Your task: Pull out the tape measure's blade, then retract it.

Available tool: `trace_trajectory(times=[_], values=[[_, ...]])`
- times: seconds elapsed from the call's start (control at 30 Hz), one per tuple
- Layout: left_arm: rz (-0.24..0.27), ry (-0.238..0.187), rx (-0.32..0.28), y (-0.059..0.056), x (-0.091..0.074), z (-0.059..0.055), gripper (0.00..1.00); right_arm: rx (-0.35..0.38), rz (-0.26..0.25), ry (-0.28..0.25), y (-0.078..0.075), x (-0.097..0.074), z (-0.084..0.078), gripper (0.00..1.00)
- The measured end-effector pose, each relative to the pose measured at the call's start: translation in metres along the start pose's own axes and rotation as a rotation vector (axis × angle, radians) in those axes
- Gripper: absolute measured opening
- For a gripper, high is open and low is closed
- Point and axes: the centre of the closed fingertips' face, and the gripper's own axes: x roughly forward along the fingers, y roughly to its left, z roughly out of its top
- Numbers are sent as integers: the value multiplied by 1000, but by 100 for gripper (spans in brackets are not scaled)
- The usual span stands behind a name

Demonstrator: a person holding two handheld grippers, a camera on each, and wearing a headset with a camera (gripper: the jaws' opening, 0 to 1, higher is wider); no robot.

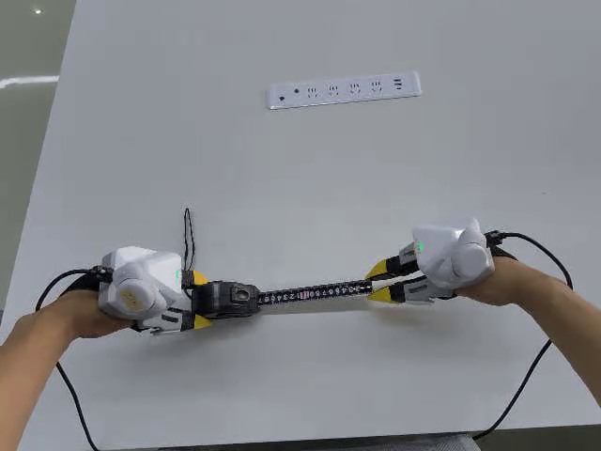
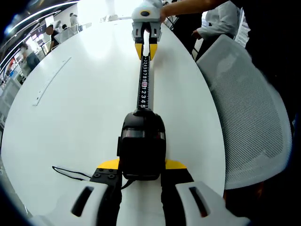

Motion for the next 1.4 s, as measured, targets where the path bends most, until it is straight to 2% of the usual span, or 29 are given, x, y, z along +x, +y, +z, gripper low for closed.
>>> trace_trajectory(times=[1.4], values=[[-6,10,1,0,0,0,28,15,-13,26,0,-26,-20,10]])
